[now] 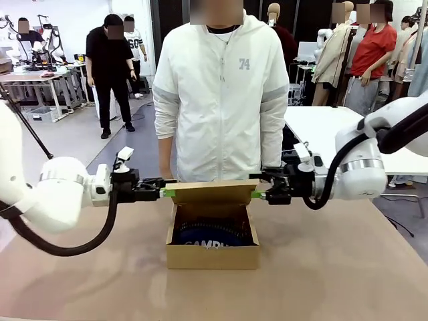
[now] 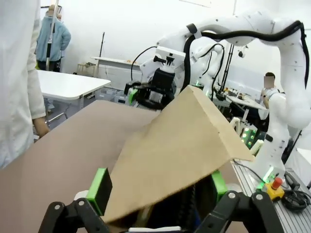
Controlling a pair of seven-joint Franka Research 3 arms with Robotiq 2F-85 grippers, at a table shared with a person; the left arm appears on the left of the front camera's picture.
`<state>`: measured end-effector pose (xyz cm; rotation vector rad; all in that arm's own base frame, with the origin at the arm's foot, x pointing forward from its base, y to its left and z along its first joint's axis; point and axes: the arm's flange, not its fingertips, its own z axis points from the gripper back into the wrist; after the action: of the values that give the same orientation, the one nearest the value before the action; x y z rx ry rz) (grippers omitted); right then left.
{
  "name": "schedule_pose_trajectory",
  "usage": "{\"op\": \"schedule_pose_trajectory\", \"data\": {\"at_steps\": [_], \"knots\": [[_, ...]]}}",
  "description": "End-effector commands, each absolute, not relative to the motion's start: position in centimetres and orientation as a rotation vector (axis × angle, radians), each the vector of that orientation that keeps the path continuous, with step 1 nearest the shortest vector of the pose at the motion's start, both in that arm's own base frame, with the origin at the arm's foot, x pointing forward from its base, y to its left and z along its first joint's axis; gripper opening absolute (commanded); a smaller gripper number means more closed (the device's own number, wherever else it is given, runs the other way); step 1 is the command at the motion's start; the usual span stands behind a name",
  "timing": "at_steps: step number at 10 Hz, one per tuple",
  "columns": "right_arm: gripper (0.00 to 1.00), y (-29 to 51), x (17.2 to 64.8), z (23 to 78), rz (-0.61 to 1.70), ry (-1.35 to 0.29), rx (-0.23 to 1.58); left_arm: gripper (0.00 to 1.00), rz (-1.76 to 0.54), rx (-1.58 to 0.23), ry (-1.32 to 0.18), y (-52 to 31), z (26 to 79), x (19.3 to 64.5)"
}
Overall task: Pack the items into the box.
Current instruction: Close the Mailer Box.
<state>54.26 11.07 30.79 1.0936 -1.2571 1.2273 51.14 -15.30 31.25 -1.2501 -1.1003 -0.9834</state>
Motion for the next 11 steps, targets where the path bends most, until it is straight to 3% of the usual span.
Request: {"op": "schedule_pose_trajectory", "data": {"at_steps": [1, 3, 5, 6, 8, 11], "knots": [[1.00, 6.7, 51.3, 31.6, 1.135, -1.249, 1.054, 1.00, -1.055, -1.152, -1.091, -11.9, 31.3, 46.9], [1.00, 3.8, 50.0, 31.7, 1.015, -1.274, 1.037, 1.00, -1.038, -1.102, -1.135, -7.2, 31.4, 43.4], [1.00, 4.5, 51.1, 31.2, 0.652, -1.310, 1.137, 1.00, -0.755, -1.152, -1.355, -5.9, 32.0, 43.5], [1.00, 6.0, 51.9, 31.0, 0.611, -1.280, 1.141, 1.00, -0.661, -1.199, -1.381, -6.7, 32.2, 44.3], [1.00, 10.7, 52.9, 31.2, 0.647, -1.206, 1.177, 1.00, -0.685, -1.186, -1.355, -10.6, 32.5, 46.2], [1.00, 16.3, 52.6, 29.9, 0.904, -1.031, 1.154, 1.00, -0.905, -1.089, -1.162, -16.9, 30.2, 49.5]]}}
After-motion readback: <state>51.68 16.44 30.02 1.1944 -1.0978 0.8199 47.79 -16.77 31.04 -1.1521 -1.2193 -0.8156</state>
